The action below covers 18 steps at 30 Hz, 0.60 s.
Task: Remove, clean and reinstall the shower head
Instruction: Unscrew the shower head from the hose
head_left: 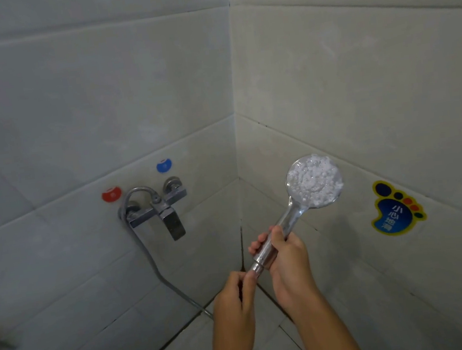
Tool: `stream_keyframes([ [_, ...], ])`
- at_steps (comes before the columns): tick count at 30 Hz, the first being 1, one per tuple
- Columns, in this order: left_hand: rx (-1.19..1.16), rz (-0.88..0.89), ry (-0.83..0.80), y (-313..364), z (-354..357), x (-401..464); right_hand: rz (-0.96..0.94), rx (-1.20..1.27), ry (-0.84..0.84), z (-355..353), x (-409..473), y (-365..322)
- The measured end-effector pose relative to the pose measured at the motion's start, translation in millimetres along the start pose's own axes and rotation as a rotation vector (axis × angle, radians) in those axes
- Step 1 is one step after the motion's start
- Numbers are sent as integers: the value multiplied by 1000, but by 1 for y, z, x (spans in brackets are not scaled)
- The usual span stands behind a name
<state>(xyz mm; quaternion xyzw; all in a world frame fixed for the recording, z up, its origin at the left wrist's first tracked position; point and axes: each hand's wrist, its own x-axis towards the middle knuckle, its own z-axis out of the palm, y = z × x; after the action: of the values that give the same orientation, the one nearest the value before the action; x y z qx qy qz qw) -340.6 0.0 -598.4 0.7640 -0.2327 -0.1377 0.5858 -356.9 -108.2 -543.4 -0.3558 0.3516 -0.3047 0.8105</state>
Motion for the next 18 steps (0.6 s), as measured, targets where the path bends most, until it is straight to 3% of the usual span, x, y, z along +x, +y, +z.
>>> stream_keyframes([
  [11,66,69,-5,-1,-5,-5,23,6,-11,3,-5,3],
  [18,10,25,-36,-5,-8,-10,43,9,-15,3,-11,8],
])
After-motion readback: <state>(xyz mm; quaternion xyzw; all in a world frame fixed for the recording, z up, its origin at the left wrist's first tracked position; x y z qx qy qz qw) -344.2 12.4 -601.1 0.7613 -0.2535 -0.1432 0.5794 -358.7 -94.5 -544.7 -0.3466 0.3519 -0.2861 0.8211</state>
